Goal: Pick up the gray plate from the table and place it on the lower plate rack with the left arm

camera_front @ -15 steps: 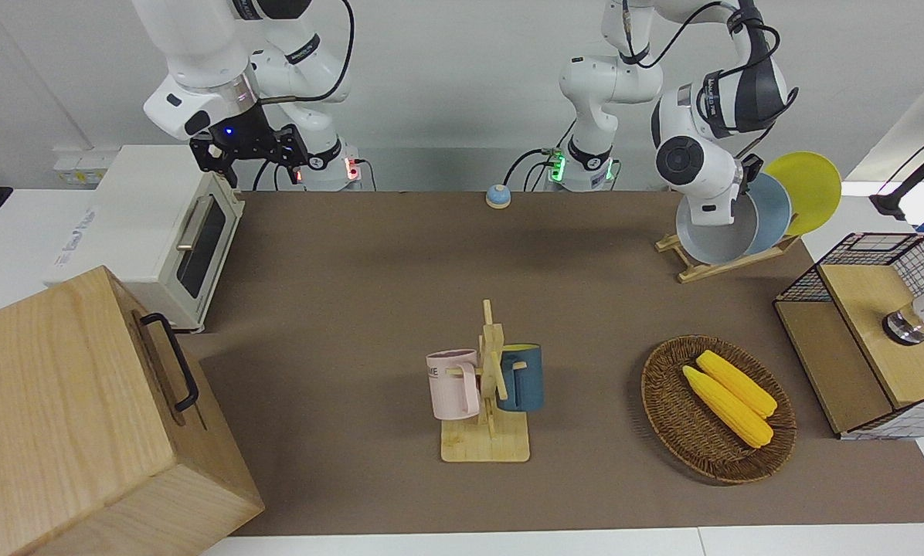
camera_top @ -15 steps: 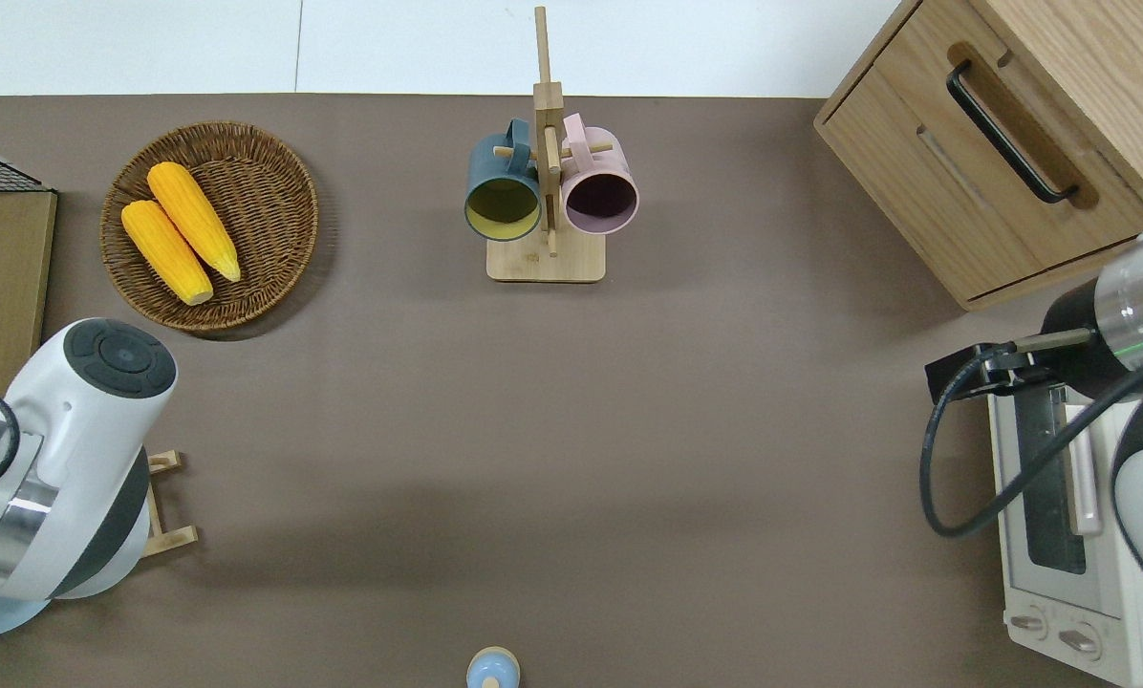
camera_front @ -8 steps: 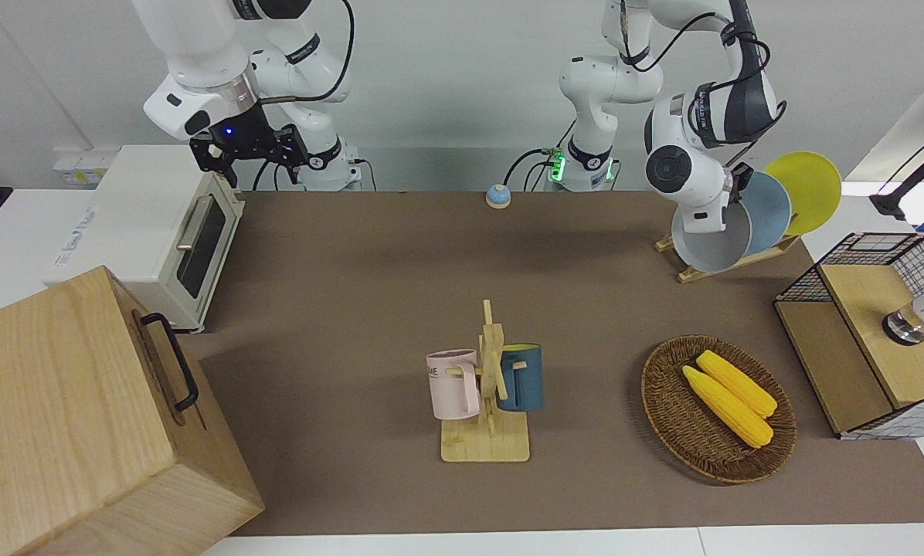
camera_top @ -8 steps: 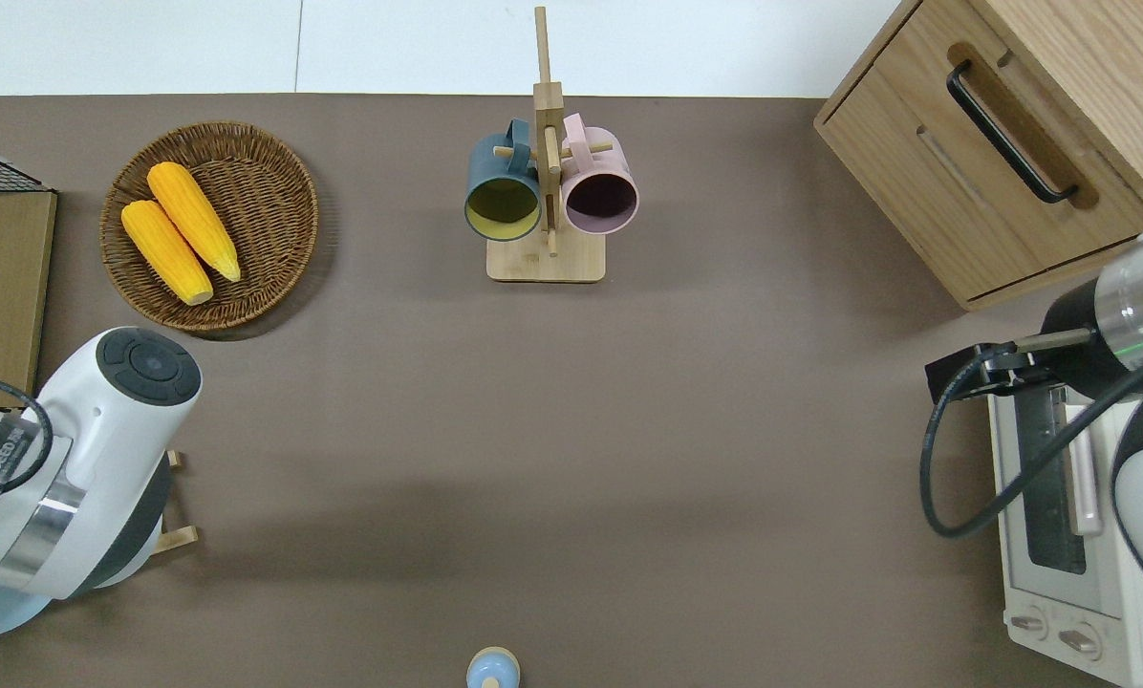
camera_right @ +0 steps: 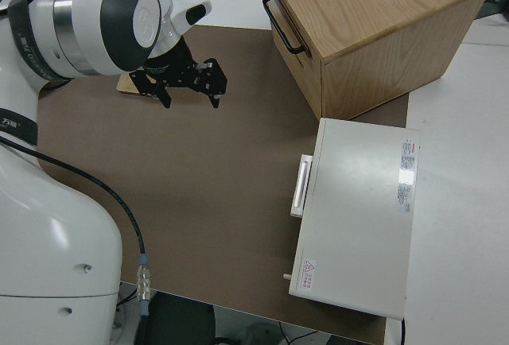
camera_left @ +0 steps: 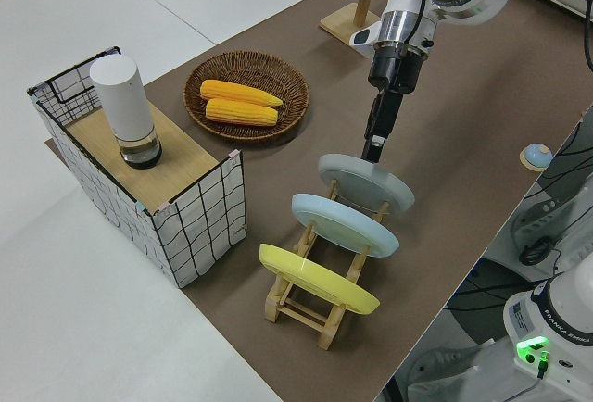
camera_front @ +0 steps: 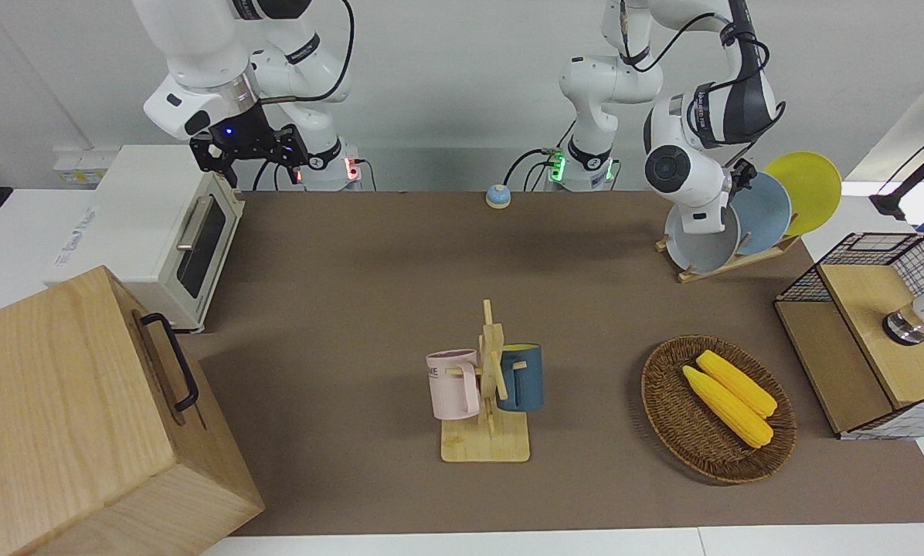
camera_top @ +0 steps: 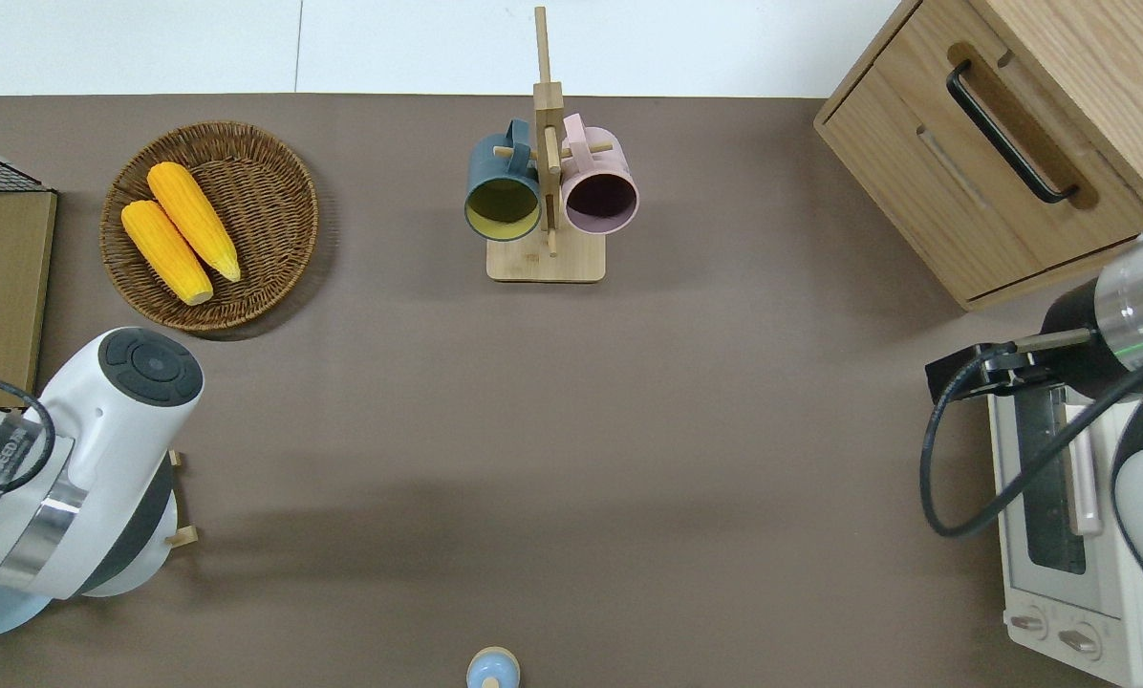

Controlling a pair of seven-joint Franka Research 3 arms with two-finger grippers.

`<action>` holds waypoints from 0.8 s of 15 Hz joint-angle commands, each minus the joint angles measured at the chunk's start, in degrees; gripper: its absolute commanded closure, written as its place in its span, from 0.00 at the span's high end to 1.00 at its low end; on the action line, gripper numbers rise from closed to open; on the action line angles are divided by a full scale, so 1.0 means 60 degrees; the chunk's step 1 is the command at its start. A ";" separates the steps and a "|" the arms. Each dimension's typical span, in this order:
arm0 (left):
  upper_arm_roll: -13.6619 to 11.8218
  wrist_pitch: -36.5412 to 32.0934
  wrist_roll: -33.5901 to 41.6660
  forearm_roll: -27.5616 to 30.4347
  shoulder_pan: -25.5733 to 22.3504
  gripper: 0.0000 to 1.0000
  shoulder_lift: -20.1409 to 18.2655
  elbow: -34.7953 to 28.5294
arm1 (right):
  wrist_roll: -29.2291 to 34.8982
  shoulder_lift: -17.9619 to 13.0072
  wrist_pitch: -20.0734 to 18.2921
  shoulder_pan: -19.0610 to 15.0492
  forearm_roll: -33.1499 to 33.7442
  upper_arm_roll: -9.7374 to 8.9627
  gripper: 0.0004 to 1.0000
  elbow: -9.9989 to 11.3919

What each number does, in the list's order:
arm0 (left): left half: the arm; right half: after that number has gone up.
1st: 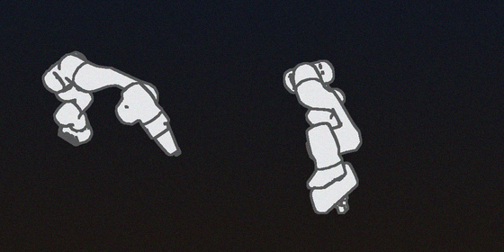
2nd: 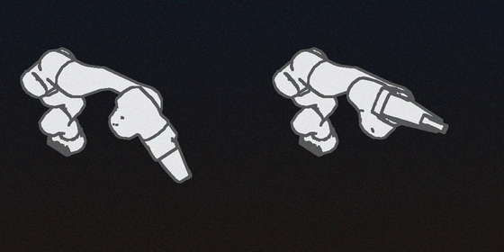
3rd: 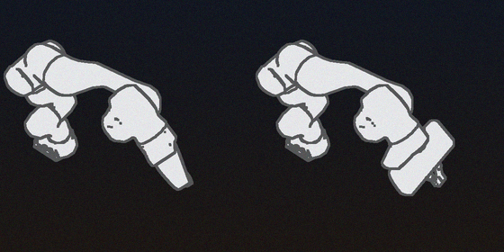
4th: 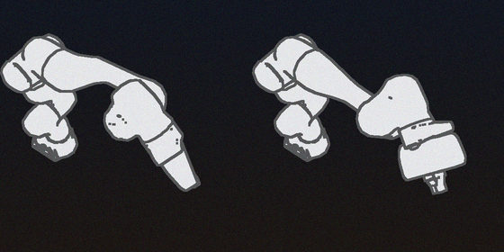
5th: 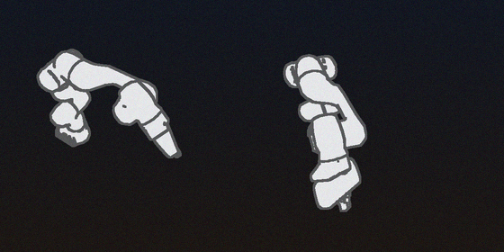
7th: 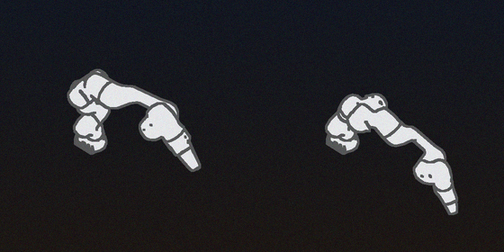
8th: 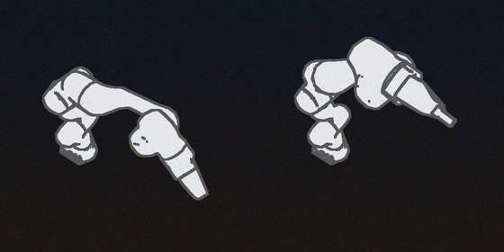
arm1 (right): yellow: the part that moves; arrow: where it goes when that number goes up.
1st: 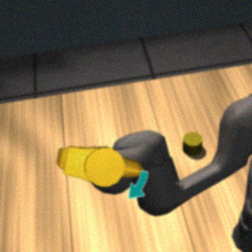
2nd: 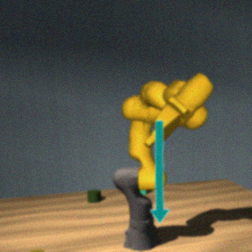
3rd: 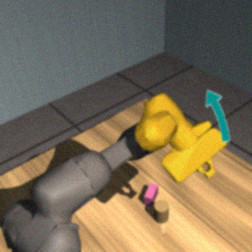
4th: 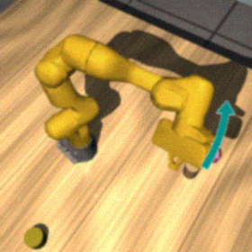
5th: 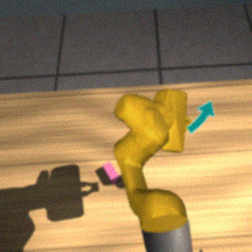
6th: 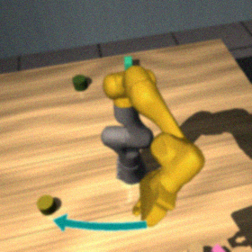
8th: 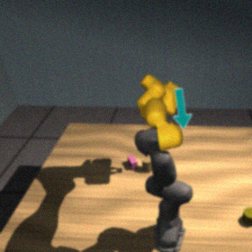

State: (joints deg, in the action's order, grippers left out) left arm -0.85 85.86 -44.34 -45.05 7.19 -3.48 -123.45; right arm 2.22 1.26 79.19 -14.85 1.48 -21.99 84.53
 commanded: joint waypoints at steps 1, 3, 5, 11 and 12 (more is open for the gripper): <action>-0.0078 0.0119 0.0400 0.0023 0.0134 1.00 -0.0138 -0.0138 | 0.0113 -0.0019 -0.0103 -0.0220 0.0061 -0.0202 0.98 -0.0055; -0.0078 0.0104 0.1147 0.0534 0.0134 1.00 -0.0226 0.0154 | 0.0113 -0.0019 -0.0103 -0.0220 0.0061 -0.0188 0.98 -0.0069; -0.0078 0.0089 0.1836 0.1628 0.0134 1.00 -0.0284 0.0957 | 0.0113 -0.0019 -0.0103 -0.0220 0.0061 -0.0202 0.98 -0.0069; -0.0225 0.0264 0.3985 0.5524 0.0120 1.00 -0.0372 0.2761 | 0.0113 -0.0019 -0.0103 -0.0220 0.0061 -0.0202 0.98 -0.0055; -0.0239 0.0337 0.4427 0.6111 0.0120 1.00 -0.0373 0.2995 | 0.0113 -0.0019 -0.0103 -0.0220 0.0061 -0.0202 0.98 -0.0069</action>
State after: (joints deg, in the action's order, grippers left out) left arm -1.26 86.58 -25.08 -16.87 7.23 -5.81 -108.45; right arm 2.22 1.26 79.19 -14.85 1.48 -21.99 84.53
